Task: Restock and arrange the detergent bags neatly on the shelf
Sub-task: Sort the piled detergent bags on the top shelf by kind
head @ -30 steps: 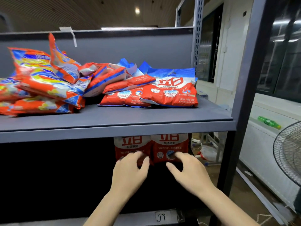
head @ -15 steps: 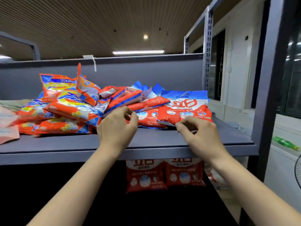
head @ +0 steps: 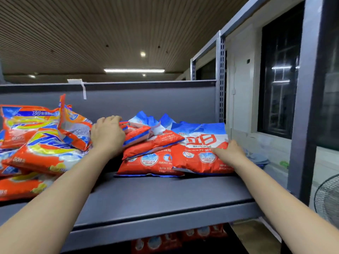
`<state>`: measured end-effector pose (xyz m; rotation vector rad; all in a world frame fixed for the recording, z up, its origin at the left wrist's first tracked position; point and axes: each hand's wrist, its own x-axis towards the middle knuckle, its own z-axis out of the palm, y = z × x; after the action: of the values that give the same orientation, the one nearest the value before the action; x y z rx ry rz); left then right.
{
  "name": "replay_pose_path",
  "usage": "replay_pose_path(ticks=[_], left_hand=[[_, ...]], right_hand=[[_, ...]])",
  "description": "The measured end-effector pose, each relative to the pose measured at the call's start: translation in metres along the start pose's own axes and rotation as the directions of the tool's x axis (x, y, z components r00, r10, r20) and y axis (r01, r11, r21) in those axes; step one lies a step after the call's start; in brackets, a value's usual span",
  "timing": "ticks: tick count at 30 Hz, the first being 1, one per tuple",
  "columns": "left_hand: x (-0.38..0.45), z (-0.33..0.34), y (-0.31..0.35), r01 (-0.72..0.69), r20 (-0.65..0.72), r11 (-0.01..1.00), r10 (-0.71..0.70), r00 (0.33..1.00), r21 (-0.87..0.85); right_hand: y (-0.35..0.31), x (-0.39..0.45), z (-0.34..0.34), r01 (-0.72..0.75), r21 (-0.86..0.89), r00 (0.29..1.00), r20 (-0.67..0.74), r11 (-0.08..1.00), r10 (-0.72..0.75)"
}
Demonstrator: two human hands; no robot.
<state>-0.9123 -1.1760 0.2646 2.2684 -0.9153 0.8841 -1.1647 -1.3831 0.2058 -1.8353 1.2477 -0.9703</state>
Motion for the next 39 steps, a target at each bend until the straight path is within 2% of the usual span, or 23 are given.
replay_pose_path(ticks=[3,5,9,12,15,18,20,22,24,27,30,33,36,38,39], left_hand=[[0.014,0.013,-0.009,0.022,0.103,0.999,-0.026,0.994,0.045],[0.019,0.018,-0.012,0.028,0.116,0.997,-0.037,0.993,0.072],[0.026,0.024,-0.014,0.032,0.075,0.985,-0.045,0.996,0.17],[0.032,0.023,-0.015,0.036,0.116,0.974,-0.063,0.991,0.223],[0.038,0.021,-0.013,0.033,0.129,0.964,-0.069,0.989,0.262],[0.038,0.019,-0.006,0.037,-0.085,0.985,-0.023,0.996,0.167],[0.044,0.013,0.007,-0.069,-0.194,0.99,0.092,0.977,0.12],[0.05,0.0,0.02,-0.147,-0.173,0.981,0.168,0.97,0.123],[0.051,-0.005,0.024,-0.152,-0.083,0.98,0.164,0.983,0.131],[0.044,0.011,0.006,-0.112,0.128,0.975,0.088,0.988,0.192],[0.039,0.026,-0.013,-0.034,0.214,0.987,-0.001,0.977,0.157],[0.043,0.024,-0.015,0.006,0.224,0.985,-0.045,0.973,0.174],[0.047,0.026,-0.017,-0.027,0.186,0.97,-0.018,0.982,0.24],[0.044,0.03,-0.016,-0.011,0.108,0.98,-0.011,0.994,0.199],[0.043,0.032,-0.015,0.016,0.048,0.992,-0.022,0.999,0.125]], right_hand=[[0.004,0.013,0.006,-0.13,0.207,0.991,0.02,0.97,0.129],[0.003,0.016,0.007,-0.176,0.333,0.983,0.01,0.926,0.184],[-0.003,0.007,0.001,-0.189,0.493,0.973,-0.019,0.849,0.228],[-0.001,-0.002,0.0,-0.13,0.535,0.978,-0.071,0.835,0.198],[0.0,-0.014,0.002,0.01,0.46,0.969,-0.223,0.888,0.105],[-0.003,-0.029,0.0,0.145,0.296,0.922,-0.386,0.944,-0.02],[-0.005,-0.037,-0.004,0.18,0.241,0.906,-0.418,0.954,-0.066],[-0.004,-0.044,-0.009,0.18,0.242,0.909,-0.412,0.953,-0.067],[0.001,-0.053,-0.014,0.207,0.264,0.906,-0.414,0.942,-0.084],[0.007,-0.064,-0.018,0.287,0.278,0.886,-0.44,0.917,-0.144],[0.012,-0.067,-0.015,0.332,0.263,0.861,-0.477,0.906,-0.177],[0.019,-0.068,-0.007,0.338,0.247,0.834,-0.525,0.908,-0.168],[0.028,-0.068,0.001,0.368,0.141,0.766,-0.606,0.919,-0.214],[0.032,-0.066,0.004,0.381,0.097,0.738,-0.631,0.919,-0.24],[0.033,-0.065,0.005,0.384,0.085,0.736,-0.63,0.92,-0.249]])
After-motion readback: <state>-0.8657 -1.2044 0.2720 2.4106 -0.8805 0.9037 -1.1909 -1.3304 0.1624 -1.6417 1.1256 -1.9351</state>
